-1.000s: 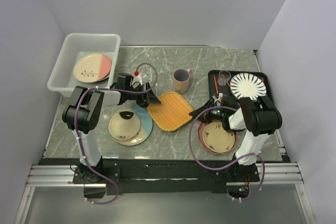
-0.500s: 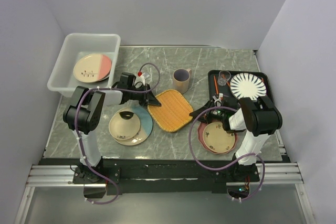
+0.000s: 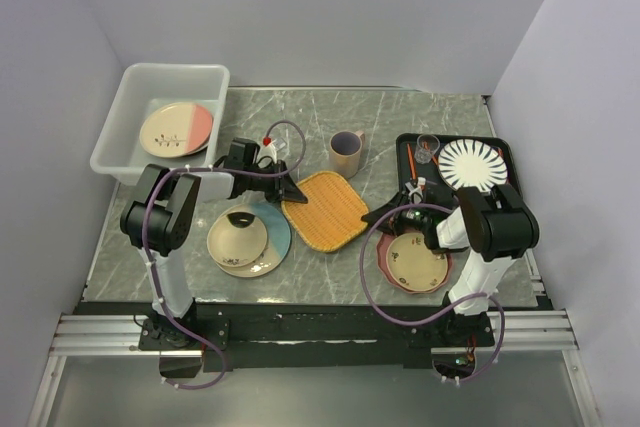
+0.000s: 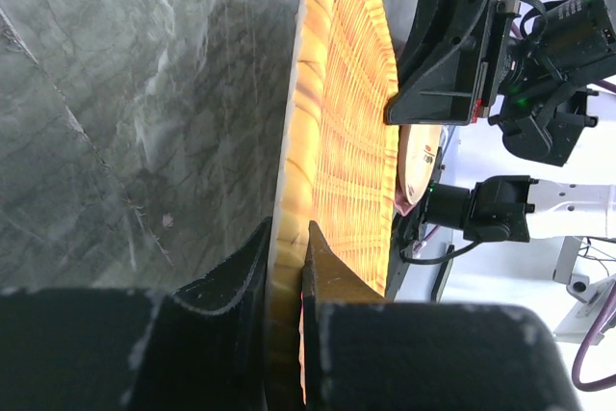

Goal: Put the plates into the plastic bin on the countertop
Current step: Pick up the plate from the center of the board.

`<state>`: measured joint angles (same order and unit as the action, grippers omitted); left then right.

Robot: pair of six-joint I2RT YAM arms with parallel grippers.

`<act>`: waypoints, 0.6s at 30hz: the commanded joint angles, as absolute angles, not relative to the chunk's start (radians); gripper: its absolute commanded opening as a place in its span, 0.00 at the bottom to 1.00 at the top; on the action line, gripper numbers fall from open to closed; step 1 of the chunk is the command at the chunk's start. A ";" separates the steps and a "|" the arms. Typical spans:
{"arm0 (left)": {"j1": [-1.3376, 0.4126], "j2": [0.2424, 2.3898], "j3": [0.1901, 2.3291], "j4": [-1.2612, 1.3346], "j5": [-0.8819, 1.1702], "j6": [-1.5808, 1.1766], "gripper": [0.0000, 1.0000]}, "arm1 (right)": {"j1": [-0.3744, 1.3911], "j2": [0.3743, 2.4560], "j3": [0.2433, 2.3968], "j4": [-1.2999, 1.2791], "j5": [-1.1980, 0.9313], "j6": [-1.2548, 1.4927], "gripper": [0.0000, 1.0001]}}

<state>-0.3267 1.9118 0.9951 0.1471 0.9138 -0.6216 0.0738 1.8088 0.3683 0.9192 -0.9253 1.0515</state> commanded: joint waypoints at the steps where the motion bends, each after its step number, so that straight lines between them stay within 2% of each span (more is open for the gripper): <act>1: -0.364 1.865 1.003 0.152 0.900 -0.566 0.01 | 0.077 1.732 0.367 0.901 -0.925 1.029 0.20; 4: -0.364 1.865 1.002 0.158 0.902 -0.572 0.01 | 0.077 1.698 0.371 0.845 -0.908 0.993 0.31; 14: -0.362 1.844 0.997 0.178 0.893 -0.592 0.01 | 0.077 1.674 0.377 0.792 -0.893 0.960 0.47; 17: -0.359 1.826 0.991 0.186 0.890 -0.600 0.01 | 0.077 1.664 0.373 0.787 -0.890 0.954 0.54; 18: -0.359 1.822 0.989 0.189 0.887 -0.603 0.01 | 0.077 1.654 0.373 0.776 -0.887 0.950 0.60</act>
<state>-0.3504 1.8900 0.9947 0.1539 0.8970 -0.6174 0.0738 1.6890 0.3672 0.7803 -0.9066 0.9871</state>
